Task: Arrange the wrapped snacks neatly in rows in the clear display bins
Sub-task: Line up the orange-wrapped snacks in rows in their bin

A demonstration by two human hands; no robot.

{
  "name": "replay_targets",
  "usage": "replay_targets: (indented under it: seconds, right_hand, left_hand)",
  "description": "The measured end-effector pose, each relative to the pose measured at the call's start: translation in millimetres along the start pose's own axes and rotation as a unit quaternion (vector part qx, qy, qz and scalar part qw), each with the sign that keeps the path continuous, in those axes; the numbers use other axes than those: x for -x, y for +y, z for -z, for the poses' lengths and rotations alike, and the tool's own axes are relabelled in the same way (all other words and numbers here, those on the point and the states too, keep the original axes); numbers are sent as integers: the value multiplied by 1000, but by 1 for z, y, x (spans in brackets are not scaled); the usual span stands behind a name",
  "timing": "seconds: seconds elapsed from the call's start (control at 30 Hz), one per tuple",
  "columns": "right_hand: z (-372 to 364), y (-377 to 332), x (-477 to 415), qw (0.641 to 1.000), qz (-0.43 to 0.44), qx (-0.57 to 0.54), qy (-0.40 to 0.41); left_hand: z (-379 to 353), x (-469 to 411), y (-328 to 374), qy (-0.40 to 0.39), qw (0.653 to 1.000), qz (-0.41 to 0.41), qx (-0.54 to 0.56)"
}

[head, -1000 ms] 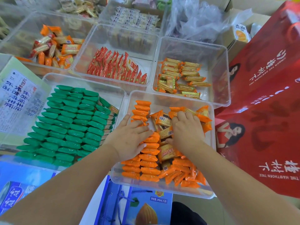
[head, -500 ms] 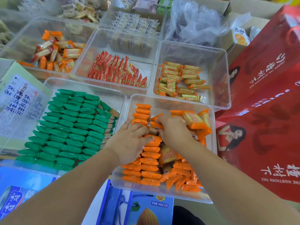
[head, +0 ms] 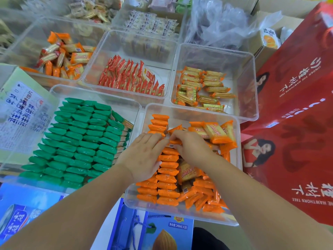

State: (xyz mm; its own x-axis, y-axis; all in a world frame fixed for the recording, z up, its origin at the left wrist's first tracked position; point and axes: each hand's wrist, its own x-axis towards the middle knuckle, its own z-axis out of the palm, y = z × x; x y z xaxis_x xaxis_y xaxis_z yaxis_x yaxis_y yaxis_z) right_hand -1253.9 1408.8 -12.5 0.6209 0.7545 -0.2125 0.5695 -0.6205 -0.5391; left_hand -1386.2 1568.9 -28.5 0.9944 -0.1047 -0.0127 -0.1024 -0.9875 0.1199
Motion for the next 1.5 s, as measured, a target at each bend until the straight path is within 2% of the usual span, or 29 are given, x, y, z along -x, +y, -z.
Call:
replay_targets:
  seconds: [0.2,0.23,0.3,0.37,0.47,0.53,0.67,0.73,0.9,1.23,1.33,1.5]
  right_hand:
    - [10,2,-13,997,-6,-11,-74]
    - [16,3,-18,997,-25,-39,-66]
    - [26,6,-28,997,-51,-61,1]
    - [31,6,-40,999,-27,2,43]
    - [29,-3,-58,986,35,157,-47]
    - [25,-8,-70,961,39,242,-128]
    - [19,-16,-79,904,33,342,-256]
    - [15,-17,-82,879,33,378,-290]
    - [13,-20,-86,854,31,408,-323]
    - [30,-17,-69,898,14,343,-277]
    - [34,-5,-55,927,14,310,-212]
    - [31,5,-37,954,25,282,-99]
  left_hand:
    - [-6,-2,-2,-64,997,-19,-33]
    - [-6,-2,-2,-63,997,-19,-32]
    - [-6,-2,-2,-57,998,-24,-34]
    - [-6,-2,-3,-51,998,-28,-39]
    - [-5,-3,-3,-43,998,-34,-43]
    - [-5,-3,-4,-42,998,-38,-40]
    - [-6,-3,-3,-41,998,-40,-36]
    - [-6,-3,-4,-41,998,-39,-36]
    - [-6,-3,-4,-43,998,-41,-34]
    - [-5,-4,-4,-64,997,-36,-38]
    - [-6,-4,-4,-76,996,-32,-38]
    - [-4,-4,-2,-74,996,-17,-40]
